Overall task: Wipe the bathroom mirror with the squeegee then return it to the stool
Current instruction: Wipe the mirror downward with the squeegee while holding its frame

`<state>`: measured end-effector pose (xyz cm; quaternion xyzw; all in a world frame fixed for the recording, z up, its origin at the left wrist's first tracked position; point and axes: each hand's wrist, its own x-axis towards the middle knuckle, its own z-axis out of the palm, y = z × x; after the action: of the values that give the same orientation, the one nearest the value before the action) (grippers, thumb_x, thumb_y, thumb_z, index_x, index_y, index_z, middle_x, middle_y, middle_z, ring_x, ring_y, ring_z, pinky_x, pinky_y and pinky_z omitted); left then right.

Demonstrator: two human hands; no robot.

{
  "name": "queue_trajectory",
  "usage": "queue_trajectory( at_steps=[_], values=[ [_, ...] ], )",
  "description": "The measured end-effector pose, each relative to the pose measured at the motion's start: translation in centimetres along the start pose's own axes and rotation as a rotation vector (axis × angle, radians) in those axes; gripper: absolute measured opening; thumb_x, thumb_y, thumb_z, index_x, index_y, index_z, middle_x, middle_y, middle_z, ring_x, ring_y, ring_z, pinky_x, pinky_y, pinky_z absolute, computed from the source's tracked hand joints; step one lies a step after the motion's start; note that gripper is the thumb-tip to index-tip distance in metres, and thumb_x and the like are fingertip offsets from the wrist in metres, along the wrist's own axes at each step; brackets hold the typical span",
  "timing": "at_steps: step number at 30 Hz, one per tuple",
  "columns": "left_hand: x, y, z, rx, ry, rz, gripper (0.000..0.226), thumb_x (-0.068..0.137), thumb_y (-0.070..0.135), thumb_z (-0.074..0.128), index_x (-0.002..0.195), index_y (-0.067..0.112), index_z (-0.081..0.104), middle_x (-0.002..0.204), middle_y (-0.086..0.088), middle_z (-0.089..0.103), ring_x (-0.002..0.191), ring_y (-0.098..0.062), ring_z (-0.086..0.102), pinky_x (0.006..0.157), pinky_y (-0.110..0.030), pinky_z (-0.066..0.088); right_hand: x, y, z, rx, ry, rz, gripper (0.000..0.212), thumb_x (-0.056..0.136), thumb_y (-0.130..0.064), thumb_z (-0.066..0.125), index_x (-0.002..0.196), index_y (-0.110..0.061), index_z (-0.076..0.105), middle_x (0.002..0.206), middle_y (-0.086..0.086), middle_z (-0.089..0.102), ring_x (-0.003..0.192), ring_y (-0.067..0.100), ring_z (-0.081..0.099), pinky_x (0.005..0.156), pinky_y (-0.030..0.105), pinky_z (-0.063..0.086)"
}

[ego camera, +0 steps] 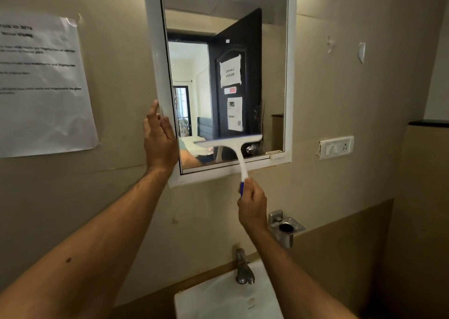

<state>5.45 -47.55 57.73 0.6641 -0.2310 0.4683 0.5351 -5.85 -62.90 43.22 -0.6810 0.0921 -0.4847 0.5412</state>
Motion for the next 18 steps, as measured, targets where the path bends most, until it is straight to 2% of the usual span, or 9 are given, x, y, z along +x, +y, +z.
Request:
queue_trajectory(
  at_steps=[3, 6, 10, 14, 18],
  values=[
    [1.3, 1.0, -0.3, -0.010, -0.001, 0.044, 0.041, 0.103, 0.031, 0.036, 0.141, 0.016, 0.035, 0.134, -0.009, 0.046, 0.109, -0.010, 0.048, 0.084, -0.022, 0.035, 0.1, 0.7, -1.0, 0.022, 0.008, 0.000, 0.040, 0.090, -0.059, 0.032, 0.074, -0.027, 0.048, 0.063, 0.000, 0.044, 0.055, 0.013, 0.041, 0.053, 0.034, 0.037],
    [3.8, 2.3, 0.1, -0.048, 0.025, 0.083, 0.040, 0.102, 0.033, 0.038, 0.134, 0.009, 0.037, 0.128, -0.012, 0.049, 0.111, -0.019, 0.050, 0.085, -0.022, 0.036, 3.6, -3.3, -0.9, 0.125, 0.043, 0.027, 0.042, 0.090, -0.057, 0.034, 0.081, -0.022, 0.054, 0.069, 0.003, 0.048, 0.062, 0.017, 0.045, 0.058, 0.036, 0.039],
    [6.2, 4.0, 1.1, -0.048, 0.113, 0.066, 0.034, 0.101, 0.030, 0.038, 0.120, 0.002, 0.043, 0.116, -0.014, 0.052, 0.100, -0.021, 0.052, 0.078, -0.020, 0.033, 9.1, -8.2, -0.4, 0.091, 0.081, -0.016, 0.035, 0.098, -0.051, 0.034, 0.086, -0.028, 0.057, 0.079, 0.002, 0.056, 0.076, 0.020, 0.055, 0.067, 0.040, 0.047],
    [6.1, 4.1, 1.6, -0.052, 0.107, 0.020, 0.032, 0.102, 0.026, 0.037, 0.125, 0.003, 0.040, 0.122, -0.015, 0.046, 0.095, -0.010, 0.045, 0.074, -0.020, 0.034, 8.9, -6.2, -0.5, 0.049, 0.061, 0.026, 0.046, 0.100, -0.053, 0.033, 0.105, -0.017, 0.061, 0.084, 0.002, 0.056, 0.079, 0.018, 0.054, 0.066, 0.033, 0.044],
    [5.8, 3.8, 1.8, -0.046, 0.130, 0.011, 0.033, 0.103, 0.029, 0.035, 0.126, 0.006, 0.038, 0.124, -0.017, 0.043, 0.098, -0.019, 0.050, 0.075, -0.027, 0.039, 6.4, -3.9, -1.7, 0.092, 0.002, 0.010, 0.034, 0.100, -0.046, 0.035, 0.084, -0.023, 0.054, 0.075, 0.004, 0.051, 0.070, 0.020, 0.049, 0.063, 0.038, 0.043]
  ],
)
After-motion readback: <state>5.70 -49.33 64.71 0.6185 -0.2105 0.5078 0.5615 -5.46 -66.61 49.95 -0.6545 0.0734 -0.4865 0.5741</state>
